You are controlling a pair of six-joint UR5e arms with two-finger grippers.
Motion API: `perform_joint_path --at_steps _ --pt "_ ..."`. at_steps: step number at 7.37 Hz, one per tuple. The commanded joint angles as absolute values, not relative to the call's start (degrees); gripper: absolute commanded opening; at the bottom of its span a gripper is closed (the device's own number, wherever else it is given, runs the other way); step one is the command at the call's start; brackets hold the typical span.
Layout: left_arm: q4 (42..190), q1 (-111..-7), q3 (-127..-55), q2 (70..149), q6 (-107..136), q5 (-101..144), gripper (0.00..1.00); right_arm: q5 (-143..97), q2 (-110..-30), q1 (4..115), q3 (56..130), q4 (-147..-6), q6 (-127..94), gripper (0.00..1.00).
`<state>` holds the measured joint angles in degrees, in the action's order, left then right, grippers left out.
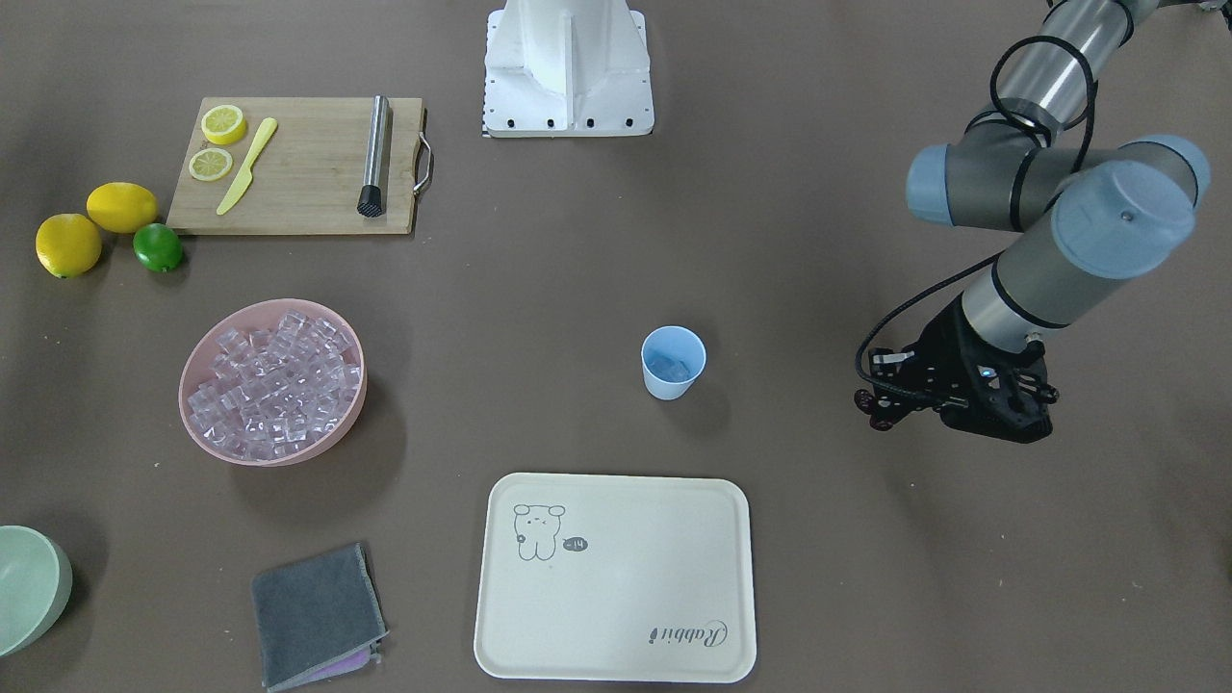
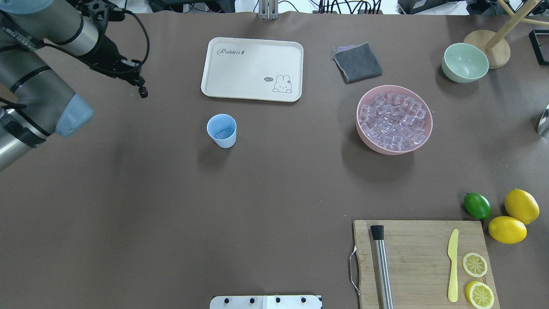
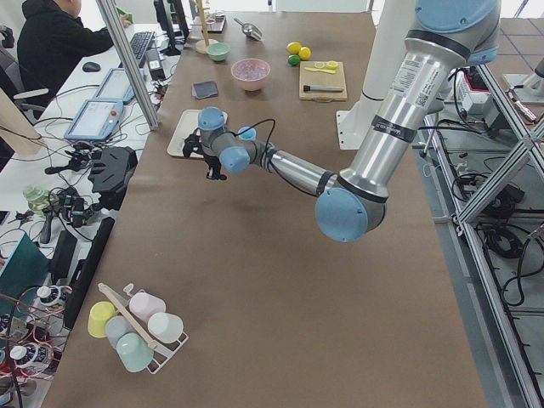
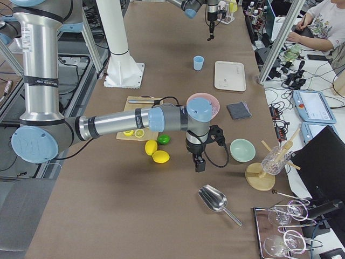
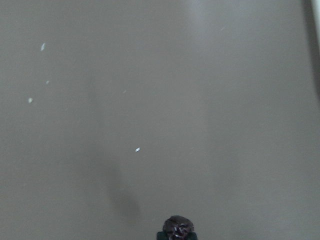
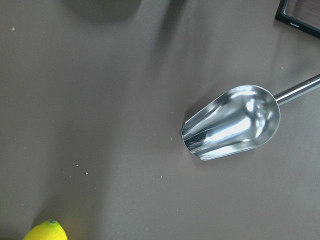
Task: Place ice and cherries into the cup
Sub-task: 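Carry the cherries with the left gripper over the light-blue cup and release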
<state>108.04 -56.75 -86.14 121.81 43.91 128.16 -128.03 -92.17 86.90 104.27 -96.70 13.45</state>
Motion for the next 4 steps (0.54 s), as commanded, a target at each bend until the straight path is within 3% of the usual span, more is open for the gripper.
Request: perform_joint_path --at_steps 1,4 --pt "105.73 -52.24 -86.84 129.34 54.44 128.06 0.0 -128.06 -92.37 86.84 104.24 -96.68 13.45 0.99" --pt "108.0 -43.16 -86.92 131.93 62.75 117.6 0.0 -127.88 -91.94 86.84 103.8 -96.68 13.54 0.99"
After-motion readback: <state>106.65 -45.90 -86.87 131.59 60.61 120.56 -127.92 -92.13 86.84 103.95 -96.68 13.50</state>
